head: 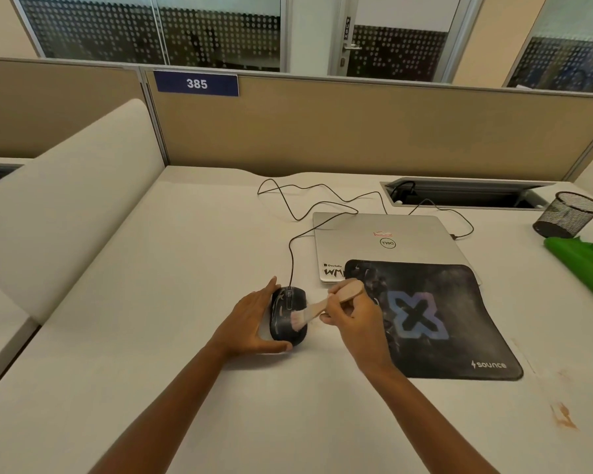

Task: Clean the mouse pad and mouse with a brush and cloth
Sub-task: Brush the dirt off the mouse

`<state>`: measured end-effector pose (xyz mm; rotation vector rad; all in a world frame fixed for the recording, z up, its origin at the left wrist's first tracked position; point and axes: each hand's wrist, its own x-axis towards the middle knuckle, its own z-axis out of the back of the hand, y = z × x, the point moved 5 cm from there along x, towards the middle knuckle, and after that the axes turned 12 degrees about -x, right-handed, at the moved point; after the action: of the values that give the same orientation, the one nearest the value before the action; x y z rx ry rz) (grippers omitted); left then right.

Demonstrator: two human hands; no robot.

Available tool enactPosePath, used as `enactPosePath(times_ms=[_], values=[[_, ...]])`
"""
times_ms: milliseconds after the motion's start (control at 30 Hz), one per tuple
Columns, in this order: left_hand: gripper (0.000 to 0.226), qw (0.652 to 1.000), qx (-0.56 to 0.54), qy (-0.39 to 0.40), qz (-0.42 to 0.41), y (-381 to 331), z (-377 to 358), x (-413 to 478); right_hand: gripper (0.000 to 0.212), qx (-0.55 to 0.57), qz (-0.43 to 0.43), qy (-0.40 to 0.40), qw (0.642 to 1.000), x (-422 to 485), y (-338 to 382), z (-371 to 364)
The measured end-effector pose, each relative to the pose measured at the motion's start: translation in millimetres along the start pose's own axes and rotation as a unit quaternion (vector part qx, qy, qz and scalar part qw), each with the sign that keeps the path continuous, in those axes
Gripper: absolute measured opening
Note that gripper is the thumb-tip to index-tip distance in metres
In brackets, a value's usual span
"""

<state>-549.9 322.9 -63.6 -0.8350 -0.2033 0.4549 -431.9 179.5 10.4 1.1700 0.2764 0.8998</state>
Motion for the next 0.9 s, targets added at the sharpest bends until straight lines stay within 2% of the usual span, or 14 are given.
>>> enactPosePath(times_ms=[100,233,367,467,567,667,767,900], values=[[0.128,1.000,0.000,-0.007,-0.005,1,0,-1,0.012,-0.064,0.003,-0.012,0.998,3,-8,14],[0.127,1.000,0.003,-0.003,-0.004,2,0,0,0.013,-0.003,-0.030,-0.023,0.999,1,-10,13],[0.122,1.000,0.007,-0.006,0.003,3,0,0,0.019,0.065,-0.032,0.014,0.997,-6,-3,-6],[0.122,1.000,0.009,-0.004,-0.001,2,-1,0,0.014,0.064,-0.061,-0.003,0.996,-6,-9,-6],[0.133,1.000,0.002,0.000,-0.001,1,-1,-1,0.005,0.029,-0.060,-0.041,0.997,2,-9,4],[0.134,1.000,0.007,0.001,0.002,0,0,0,0.011,0.032,-0.044,-0.040,0.998,9,2,0],[0.125,1.000,0.015,-0.005,0.002,-1,1,-1,0.019,0.048,-0.053,-0.010,0.997,8,5,-12],[0.123,1.000,0.014,-0.008,-0.002,-4,1,-2,0.018,0.022,-0.061,0.010,0.998,3,-3,-7]])
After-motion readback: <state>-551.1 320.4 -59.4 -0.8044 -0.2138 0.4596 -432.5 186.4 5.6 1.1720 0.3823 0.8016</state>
